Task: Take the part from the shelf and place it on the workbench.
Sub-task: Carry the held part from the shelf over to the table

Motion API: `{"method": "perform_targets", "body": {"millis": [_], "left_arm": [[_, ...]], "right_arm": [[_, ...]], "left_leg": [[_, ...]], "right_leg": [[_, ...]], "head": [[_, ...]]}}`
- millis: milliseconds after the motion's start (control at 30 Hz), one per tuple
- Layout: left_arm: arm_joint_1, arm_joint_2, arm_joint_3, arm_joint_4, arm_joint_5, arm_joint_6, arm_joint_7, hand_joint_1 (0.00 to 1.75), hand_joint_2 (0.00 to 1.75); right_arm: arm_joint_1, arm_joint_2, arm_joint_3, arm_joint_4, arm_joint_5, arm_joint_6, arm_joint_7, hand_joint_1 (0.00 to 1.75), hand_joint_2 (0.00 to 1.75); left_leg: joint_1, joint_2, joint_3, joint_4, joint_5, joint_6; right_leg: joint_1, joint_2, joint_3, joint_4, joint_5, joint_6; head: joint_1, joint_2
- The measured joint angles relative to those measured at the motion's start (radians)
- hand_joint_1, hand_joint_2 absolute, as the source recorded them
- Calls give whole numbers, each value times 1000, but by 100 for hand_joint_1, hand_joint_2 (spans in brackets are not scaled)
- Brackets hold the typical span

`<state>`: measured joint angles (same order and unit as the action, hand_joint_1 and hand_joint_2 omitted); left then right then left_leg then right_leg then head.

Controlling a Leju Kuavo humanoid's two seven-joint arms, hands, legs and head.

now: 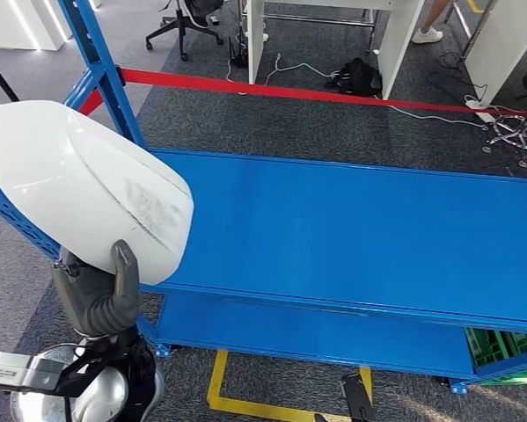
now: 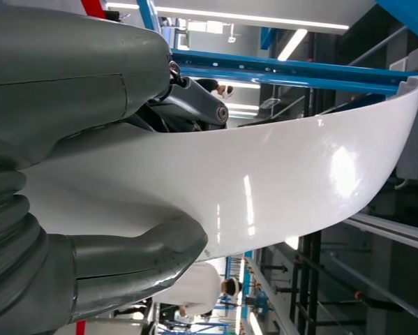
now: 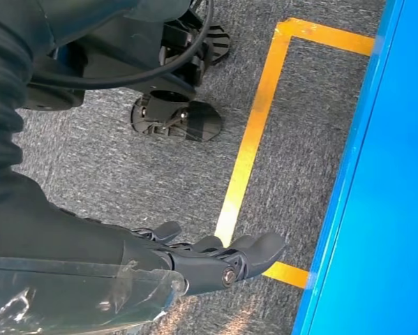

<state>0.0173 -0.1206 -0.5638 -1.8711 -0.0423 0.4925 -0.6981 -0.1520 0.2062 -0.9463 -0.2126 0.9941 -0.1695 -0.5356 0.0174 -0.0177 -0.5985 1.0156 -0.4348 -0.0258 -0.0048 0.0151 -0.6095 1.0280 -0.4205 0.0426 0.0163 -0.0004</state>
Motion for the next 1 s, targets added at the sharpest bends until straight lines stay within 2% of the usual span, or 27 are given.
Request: {"method": "perform_targets", "body": {"millis": [67, 200, 433, 500, 767, 1000], "left_arm": [[2, 2, 0, -4, 0, 0, 0, 175, 175], [3, 5, 1, -11, 4, -14, 0, 175, 175], [3, 5, 2, -14, 6, -26, 0, 175, 175], [3, 5, 4, -16, 6, -29, 0, 175, 175], [3, 5, 8, -16, 12, -43, 0, 175, 175], [0, 4, 9, -16, 30, -48, 0, 175, 175]], "right_arm": [[-1, 1, -1, 0, -9, 29, -35, 0, 175], [0, 2, -2, 0, -14, 150, -77, 0, 175], [9, 2, -3, 0, -12, 217, -98, 0, 175], [16, 1, -1, 0, 2, 209, -85, 0, 175], [29, 0, 33, 0, 102, 18, 123, 0, 175], [35, -4, 68, 0, 161, -49, 370, 0, 175]], "left_leg": [[0, 0, 0, 0, 0, 0], [0, 0, 0, 0, 0, 0], [0, 0, 0, 0, 0, 0], [0, 0, 0, 0, 0, 0], [0, 0, 0, 0, 0, 0], [0, 0, 0, 0, 0, 0]], "right_leg": [[0, 0, 0, 0, 0, 0], [0, 0, 0, 0, 0, 0], [0, 0, 0, 0, 0, 0], [0, 0, 0, 0, 0, 0], [0, 0, 0, 0, 0, 0], [0, 0, -1, 0, 0, 0]], "head": [[0, 0], [0, 0], [0, 0], [0, 0], [0, 0], [0, 0]]}}
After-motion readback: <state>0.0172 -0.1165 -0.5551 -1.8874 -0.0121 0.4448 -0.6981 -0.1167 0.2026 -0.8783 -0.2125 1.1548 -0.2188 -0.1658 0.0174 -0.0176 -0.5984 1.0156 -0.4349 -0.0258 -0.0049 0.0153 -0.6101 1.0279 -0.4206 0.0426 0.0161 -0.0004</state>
